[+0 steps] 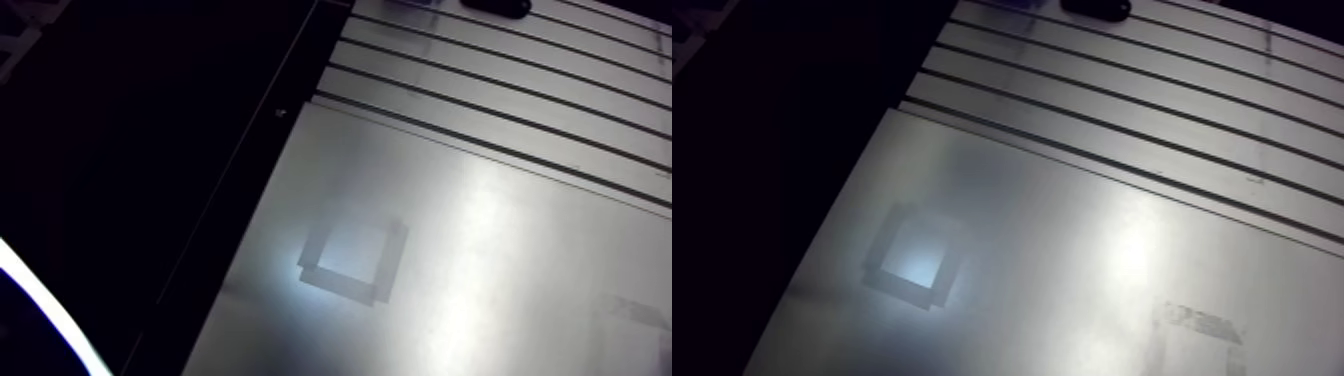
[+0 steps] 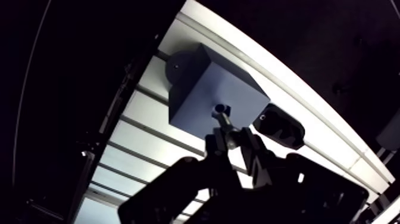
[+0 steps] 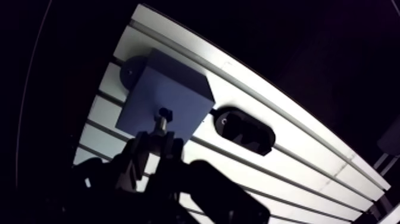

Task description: Pick up the M10 bolt and insert it into the hex recess until seated.

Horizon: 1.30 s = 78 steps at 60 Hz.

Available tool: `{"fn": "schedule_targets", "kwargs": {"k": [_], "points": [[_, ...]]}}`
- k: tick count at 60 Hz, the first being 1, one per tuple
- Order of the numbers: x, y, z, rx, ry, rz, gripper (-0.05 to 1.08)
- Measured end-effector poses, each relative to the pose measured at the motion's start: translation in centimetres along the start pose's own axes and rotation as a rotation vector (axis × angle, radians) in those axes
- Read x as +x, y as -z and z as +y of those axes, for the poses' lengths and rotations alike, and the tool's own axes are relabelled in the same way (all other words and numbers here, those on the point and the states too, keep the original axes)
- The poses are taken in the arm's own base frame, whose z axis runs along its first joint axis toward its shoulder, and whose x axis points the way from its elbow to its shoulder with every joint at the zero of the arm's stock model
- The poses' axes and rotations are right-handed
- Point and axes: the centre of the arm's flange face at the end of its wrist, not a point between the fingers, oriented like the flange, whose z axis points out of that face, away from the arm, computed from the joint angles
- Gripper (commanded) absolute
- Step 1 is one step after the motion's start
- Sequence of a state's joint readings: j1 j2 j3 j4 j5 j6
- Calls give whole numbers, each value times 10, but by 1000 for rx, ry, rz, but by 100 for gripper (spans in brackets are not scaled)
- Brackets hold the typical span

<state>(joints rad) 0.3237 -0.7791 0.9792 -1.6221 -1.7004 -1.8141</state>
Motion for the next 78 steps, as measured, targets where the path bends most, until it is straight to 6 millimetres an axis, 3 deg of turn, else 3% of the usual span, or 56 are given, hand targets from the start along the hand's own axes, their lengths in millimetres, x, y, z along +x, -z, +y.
{"fn": "schedule_targets", "kwargs": {"k": [78], "points": [[2,-8,-1,3,2,25,104]]}}
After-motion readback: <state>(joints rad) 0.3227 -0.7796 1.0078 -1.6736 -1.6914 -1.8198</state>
